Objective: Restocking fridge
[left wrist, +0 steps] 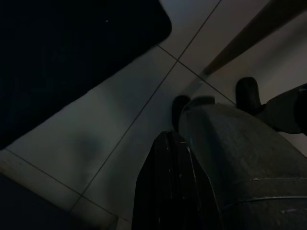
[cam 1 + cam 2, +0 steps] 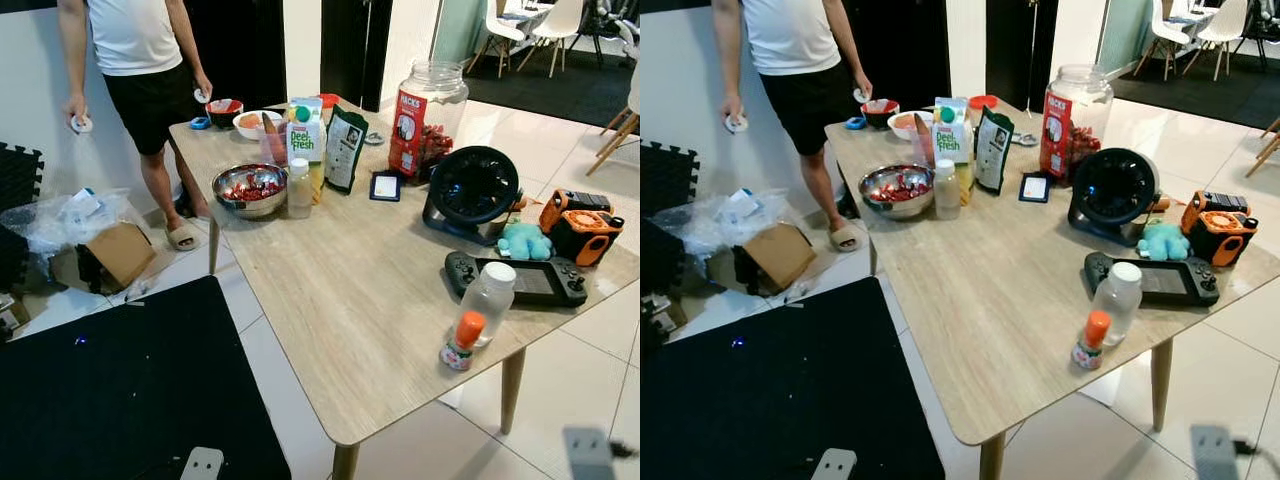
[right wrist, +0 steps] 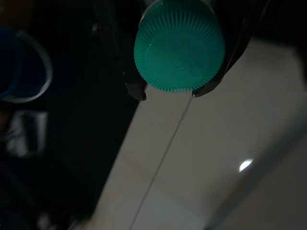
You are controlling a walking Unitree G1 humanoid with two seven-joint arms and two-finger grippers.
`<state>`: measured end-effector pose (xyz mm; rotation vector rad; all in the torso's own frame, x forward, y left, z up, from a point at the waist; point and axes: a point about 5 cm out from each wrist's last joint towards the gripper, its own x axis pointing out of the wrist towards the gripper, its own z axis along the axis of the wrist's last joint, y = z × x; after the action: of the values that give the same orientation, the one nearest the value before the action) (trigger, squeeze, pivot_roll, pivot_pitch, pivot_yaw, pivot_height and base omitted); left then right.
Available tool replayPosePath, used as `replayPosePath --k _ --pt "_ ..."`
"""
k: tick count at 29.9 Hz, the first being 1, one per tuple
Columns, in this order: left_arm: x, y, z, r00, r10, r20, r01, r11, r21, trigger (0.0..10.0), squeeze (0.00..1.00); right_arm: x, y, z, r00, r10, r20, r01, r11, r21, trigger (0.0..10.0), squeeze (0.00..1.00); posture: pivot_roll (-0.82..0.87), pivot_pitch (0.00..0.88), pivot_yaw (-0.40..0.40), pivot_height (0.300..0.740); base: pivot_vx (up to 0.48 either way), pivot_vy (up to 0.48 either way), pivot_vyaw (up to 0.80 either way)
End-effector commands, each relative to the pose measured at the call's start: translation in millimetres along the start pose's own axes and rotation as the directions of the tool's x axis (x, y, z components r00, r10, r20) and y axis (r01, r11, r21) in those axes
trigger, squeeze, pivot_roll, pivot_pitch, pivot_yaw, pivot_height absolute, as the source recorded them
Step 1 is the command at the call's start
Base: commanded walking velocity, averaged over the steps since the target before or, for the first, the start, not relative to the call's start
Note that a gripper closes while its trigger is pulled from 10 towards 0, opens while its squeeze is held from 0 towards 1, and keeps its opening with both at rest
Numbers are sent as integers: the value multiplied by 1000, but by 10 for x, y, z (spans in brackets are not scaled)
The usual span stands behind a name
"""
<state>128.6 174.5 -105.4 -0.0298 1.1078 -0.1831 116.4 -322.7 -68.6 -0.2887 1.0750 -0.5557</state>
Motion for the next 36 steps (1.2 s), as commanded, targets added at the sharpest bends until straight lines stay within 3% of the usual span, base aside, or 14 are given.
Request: replayPosePath --k 1,7,11,16,18,22,25,36 --pt "2 -14 -7 1000 2 -2 -2 1000 11 10000 0 -59 201 -208 994 73 -78 -71 997 35 10000 0 -45 0 18 740 0 0 0" --pt "3 -21 -13 1000 5 -1 -5 1000 15 10000 0 -152 477 -378 971 201 -129 -202 979 5 10000 0 -42 0 17 740 0 0 0" --pt "1 -12 -25 1000 24 -8 -23 998 63 10000 0 -195 631 -394 936 310 -168 -336 929 -158 10000 0 -46 0 16 740 0 0 0" --pt "2 -12 -21 999 34 -5 -34 997 74 10000 0 -193 635 -385 932 314 -179 -345 921 -182 10000 0 -48 0 14 740 0 0 0" --pt "5 -19 -14 999 36 0 -36 997 71 10000 0 -195 663 -348 926 343 -161 -365 920 -144 10000 0 -49 0 15 740 0 0 0" --pt "6 -27 -14 999 35 1 -35 997 71 10000 0 -194 684 -315 922 354 -157 -381 900 -209 10000 0 -52 0 17 740 0 0 0" --pt "6 -34 -23 999 33 -1 -33 997 71 10000 0 -207 720 -316 910 383 -162 -410 890 -199 10000 0 -53 0 17 740 0 0 0" --pt "4 -41 -48 999 35 -7 -34 997 67 10000 0 -231 803 -297 897 412 -163 -439 873 -212 10000 0 -48 0 11 740 0 0 747"
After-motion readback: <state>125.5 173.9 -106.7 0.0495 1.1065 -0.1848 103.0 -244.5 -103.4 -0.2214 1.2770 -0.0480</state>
